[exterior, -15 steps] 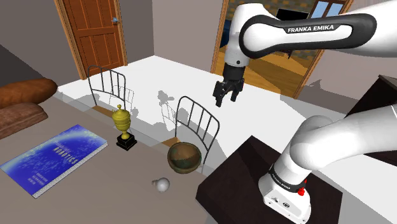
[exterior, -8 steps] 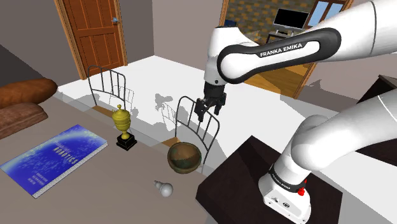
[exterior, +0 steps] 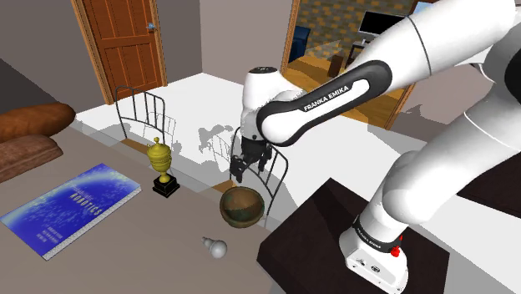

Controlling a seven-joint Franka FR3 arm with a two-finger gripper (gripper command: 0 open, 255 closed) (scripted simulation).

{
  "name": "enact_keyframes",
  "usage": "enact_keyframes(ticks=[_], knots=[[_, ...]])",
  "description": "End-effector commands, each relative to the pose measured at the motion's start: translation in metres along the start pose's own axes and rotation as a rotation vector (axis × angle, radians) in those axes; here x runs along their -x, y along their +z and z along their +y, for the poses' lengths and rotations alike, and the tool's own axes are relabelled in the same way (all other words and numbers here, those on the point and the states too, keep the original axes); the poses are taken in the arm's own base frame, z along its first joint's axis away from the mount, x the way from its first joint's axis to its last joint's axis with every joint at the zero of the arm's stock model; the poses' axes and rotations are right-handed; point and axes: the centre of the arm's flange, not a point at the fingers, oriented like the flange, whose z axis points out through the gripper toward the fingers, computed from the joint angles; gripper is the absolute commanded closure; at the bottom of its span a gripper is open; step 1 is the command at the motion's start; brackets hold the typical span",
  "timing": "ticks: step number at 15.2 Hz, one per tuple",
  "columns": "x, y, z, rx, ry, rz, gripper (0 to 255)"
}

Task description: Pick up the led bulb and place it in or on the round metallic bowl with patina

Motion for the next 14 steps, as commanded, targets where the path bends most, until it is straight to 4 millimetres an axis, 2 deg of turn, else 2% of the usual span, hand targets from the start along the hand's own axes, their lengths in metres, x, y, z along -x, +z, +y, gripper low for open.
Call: enact_keyframes(ticks=[1, 14], knots=[[-0.009, 0.017, -0.018, 0.003, -0.002, 0.006, 0], [-0.052, 0.14, -0.133, 0.036, -0.022, 0.037, 0]])
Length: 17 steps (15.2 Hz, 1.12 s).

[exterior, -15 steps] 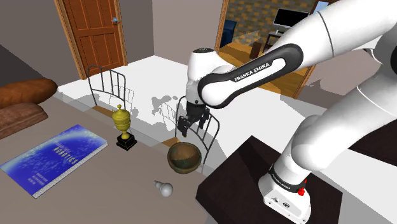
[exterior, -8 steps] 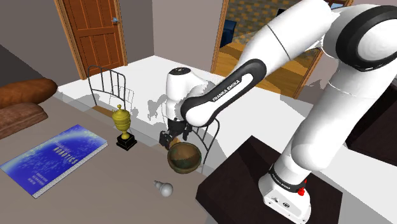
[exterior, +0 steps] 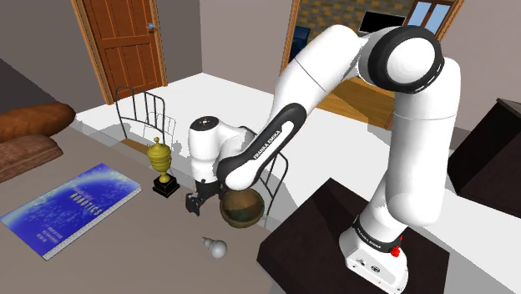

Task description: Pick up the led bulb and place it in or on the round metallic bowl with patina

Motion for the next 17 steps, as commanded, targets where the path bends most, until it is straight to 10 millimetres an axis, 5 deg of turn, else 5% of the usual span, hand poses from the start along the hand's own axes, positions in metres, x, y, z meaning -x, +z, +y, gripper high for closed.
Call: enact_keyframes(ticks=[1, 5, 12, 17], knots=[[-0.003, 0.021, -0.016, 0.006, -0.003, 0.006, 0], [-0.015, 0.054, -0.047, 0.015, -0.009, 0.014, 0], [-0.015, 0.091, -0.047, 0.015, -0.009, 0.014, 0], [-0.015, 0.094, -0.046, 0.015, -0.009, 0.014, 0]])
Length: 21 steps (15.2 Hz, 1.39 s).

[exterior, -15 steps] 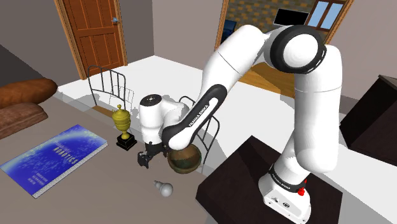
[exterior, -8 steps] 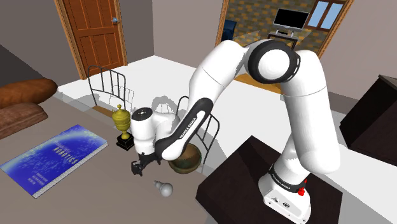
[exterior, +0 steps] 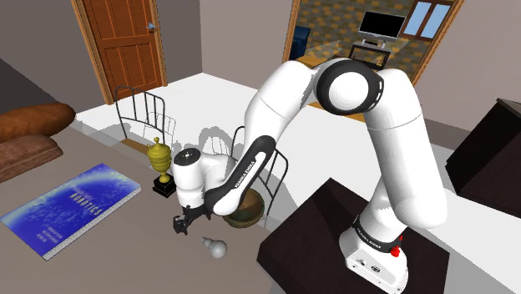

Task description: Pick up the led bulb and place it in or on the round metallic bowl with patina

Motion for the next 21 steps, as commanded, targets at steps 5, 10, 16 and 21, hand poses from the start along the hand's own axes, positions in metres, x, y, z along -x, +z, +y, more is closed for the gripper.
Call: enact_keyframes(ticks=[5, 10, 16, 21], knots=[[0.0, 0.0, 0.0, 0.0, 0.0, 0.0, 255], [0.0, 0.0, 0.0, 0.0, 0.0, 0.0, 255], [0.025, 0.004, 0.014, -0.045, -0.041, -0.001, 0], [0.084, 0.018, 0.052, -0.157, -0.142, -0.004, 0]])
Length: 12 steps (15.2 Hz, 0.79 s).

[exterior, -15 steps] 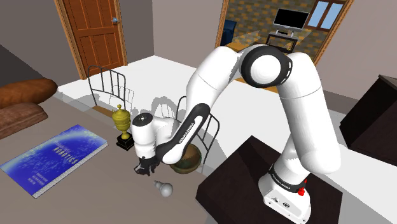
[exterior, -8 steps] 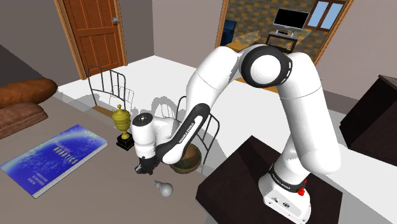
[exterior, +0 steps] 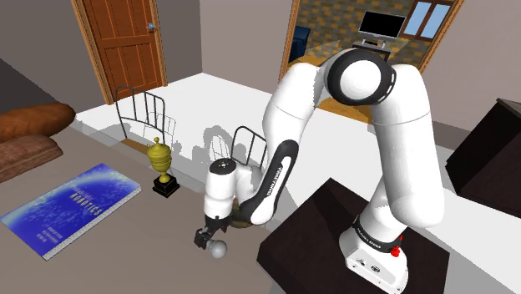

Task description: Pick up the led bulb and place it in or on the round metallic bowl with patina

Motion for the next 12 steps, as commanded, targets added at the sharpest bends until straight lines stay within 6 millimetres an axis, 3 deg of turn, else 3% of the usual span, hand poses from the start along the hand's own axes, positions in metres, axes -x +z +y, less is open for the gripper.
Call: enact_keyframes(ticks=[1, 8, 12], knots=[[0.024, 0.002, 0.014, -0.047, -0.04, 0.0, 0], [0.024, 0.039, 0.012, -0.047, -0.04, 0.0, 0], [0.024, 0.042, 0.012, -0.047, -0.04, 0.0, 0]])
